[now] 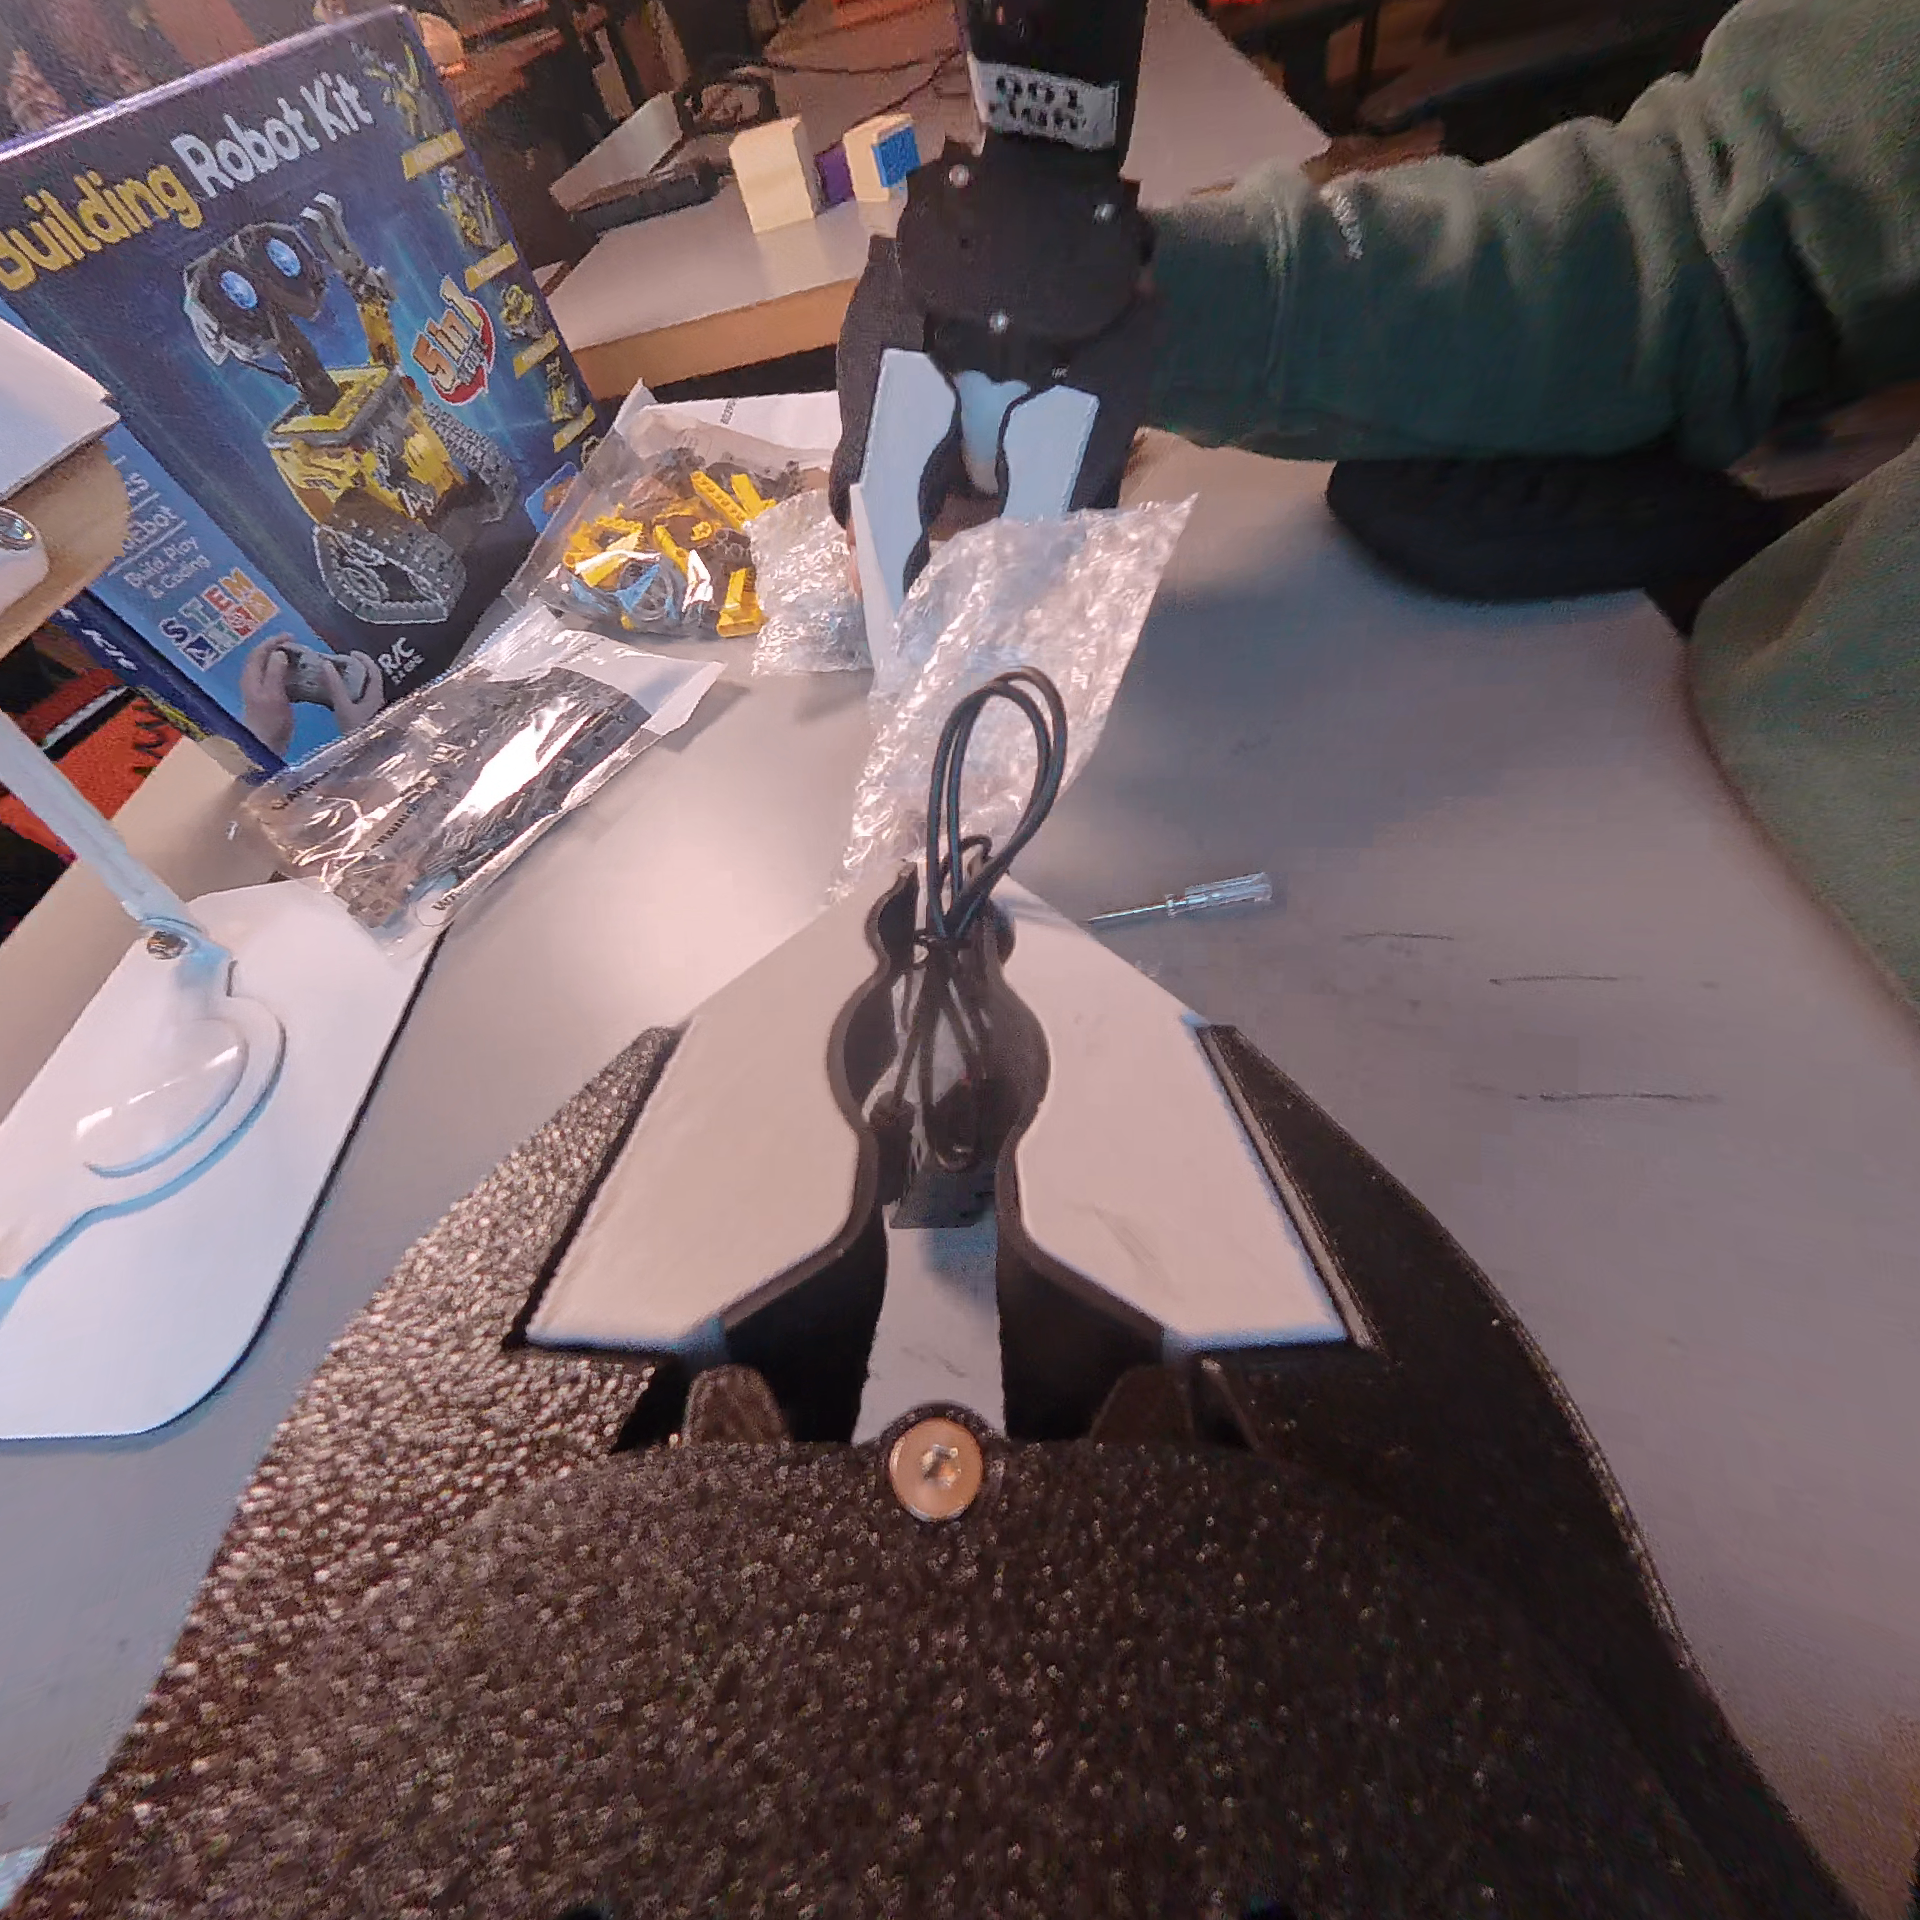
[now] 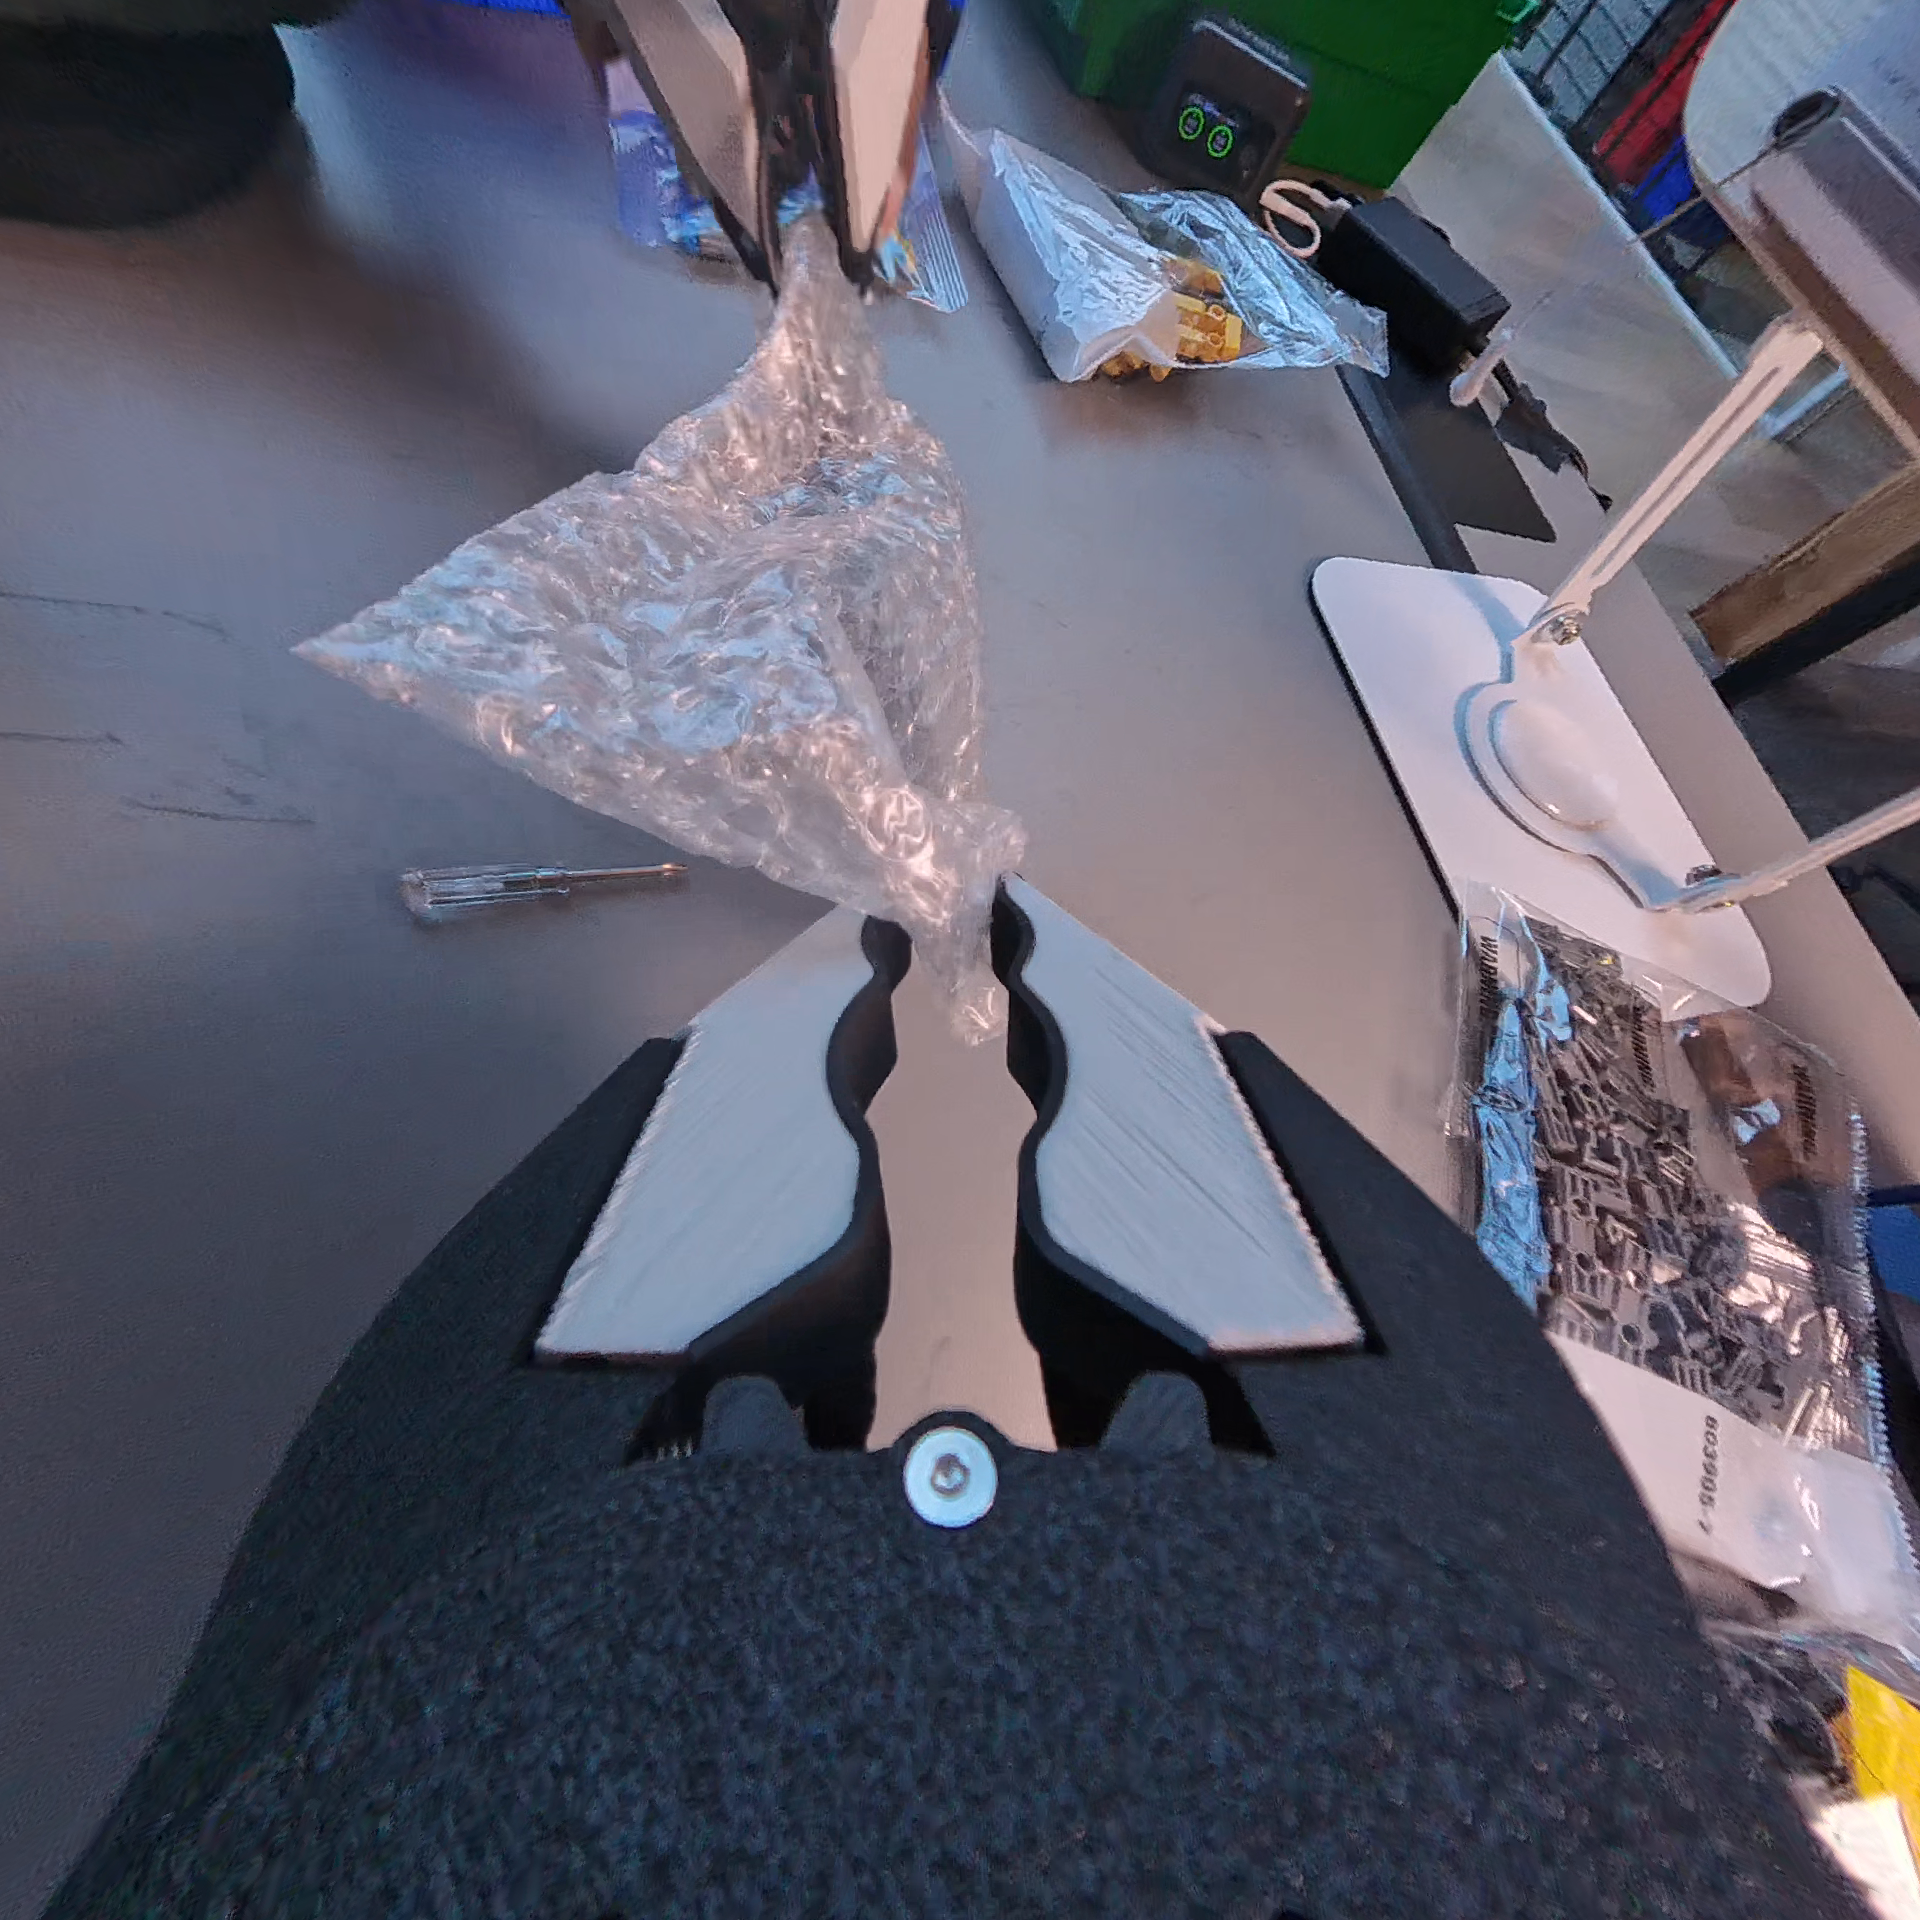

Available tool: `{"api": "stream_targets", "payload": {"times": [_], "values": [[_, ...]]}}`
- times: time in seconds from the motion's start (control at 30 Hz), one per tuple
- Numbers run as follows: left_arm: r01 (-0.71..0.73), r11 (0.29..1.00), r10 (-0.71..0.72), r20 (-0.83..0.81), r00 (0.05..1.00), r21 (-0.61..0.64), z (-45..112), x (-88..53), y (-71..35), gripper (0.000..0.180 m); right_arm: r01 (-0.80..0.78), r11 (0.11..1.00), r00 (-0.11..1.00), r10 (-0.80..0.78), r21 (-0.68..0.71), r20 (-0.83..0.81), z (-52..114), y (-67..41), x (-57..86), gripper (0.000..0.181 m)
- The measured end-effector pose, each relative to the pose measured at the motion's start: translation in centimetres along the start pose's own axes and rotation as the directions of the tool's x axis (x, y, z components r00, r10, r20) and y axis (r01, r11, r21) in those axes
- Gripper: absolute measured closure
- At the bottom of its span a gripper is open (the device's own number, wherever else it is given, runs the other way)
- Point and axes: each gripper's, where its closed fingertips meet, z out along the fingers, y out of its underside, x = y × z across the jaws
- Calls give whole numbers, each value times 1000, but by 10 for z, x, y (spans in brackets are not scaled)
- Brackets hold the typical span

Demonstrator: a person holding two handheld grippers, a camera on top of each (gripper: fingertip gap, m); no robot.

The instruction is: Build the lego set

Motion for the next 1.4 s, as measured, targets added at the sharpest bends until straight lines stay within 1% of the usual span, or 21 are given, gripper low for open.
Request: {"api": "stream_targets", "payload": {"times": [0.07, 0.13, 0.2, 0.27, 0.37, 0.43, 0.5, 0.6, 0.67, 0.7, 0.77, 0.83, 0.87, 0.9, 0.97, 1.07, 1.17, 1.23, 1.3, 1.33, 1.4], "values": [[43, 998, -41, -47, 998, 37, -11, 4, -6, 171, -28, 1000, 1000, 28, 0, -12, -3, 6, 5, 170], [104, 994, -99, -125, 987, 35, -22, 13, -7, 169, -53, 998, 998, 52, -15, -37, -4, 12, 11, 170], [171, 985, -169, -235, 957, -12, -31, 29, -1, 169, -62, 998, 996, 60, -27, -59, -3, 16, 16, 171], [211, 973, -231, -322, 918, -94, -36, 47, 11, 165, -69, 997, 994, 67, -24, -84, -3, 15, 20, 172], [225, 954, -282, -350, 893, -196, -35, 58, 28, 167, -78, 997, 992, 77, -15, -100, -4, 15, 24, 172], [217, 944, -292, -325, 900, -247, -30, 56, 38, 167, -85, 996, 990, 83, -6, -116, -5, 14, 27, 173], [218, 931, -304, -295, 906, -291, -26, 53, 48, 163, -94, 995, 986, 95, 12, -135, -7, 12, 31, 173], [235, 928, -315, -275, 908, -289, -23, 49, 50, 146, -109, 994, 984, 112, 29, -139, -10, 11, 33, 173], [259, 942, -316, -298, 901, -215, -26, 47, 36, 133, -113, 993, 983, 116, 31, -142, -10, 11, 34, 173], [276, 949, -312, -307, 899, -154, -29, 45, 25, 132, -114, 993, 983, 118, 32, -143, -10, 11, 34, 173], [307, 950, -309, -265, 913, -50, -35, 29, 11, 133, -116, 993, 982, 120, 37, -143, -11, 11, 34, 173], [346, 938, -335, -206, 919, 21, -39, 11, 7, 133, -122, 991, 982, 128, 48, -141, -12, 10, 35, 173], [370, 928, -360, -163, 919, 35, -37, 1, 10, 134, -127, 990, 981, 134, 57, -141, -13, 8, 35, 173], [392, 920, -386, -131, 913, 23, -33, -6, 17, 133, -133, 989, 980, 142, 67, -139, -13, 7, 36, 174], [402, 912, -409, -133, 903, -75, -17, 0, 36, 128, -156, 984, 977, 167, 88, -131, -15, 5, 36, 174], [338, 918, -368, -129, 921, -209, 10, 15, 56, 122, -213, 972, 968, 224, 103, -117, -16, 4, 38, 174], [329, 913, -354, -67, 933, -242, 29, 11, 64, 115, -277, 950, 955, 288, 143, -64, -18, -2, 36, 175], [359, 900, -381, -45, 924, -246, 38, 10, 68, 108, -314, 933, 948, 319, 177, 4, -18, -9, 28, 175], [383, 886, -402, -19, 916, -259, 44, 8, 72, 102, -323, 929, 946, 322, 178, 35, -17, -11, 24, 175], [384, 881, -400, -1, 917, -275, 47, 6, 75, 97, -331, 927, 944, 325, 176, 63, -16, -12, 19, 175], [366, 883, -374, 29, 927, -295, 50, 4, 78, 97, -361, 916, 930, 339, 177, 144, -16, -17, 8, 175]]}}
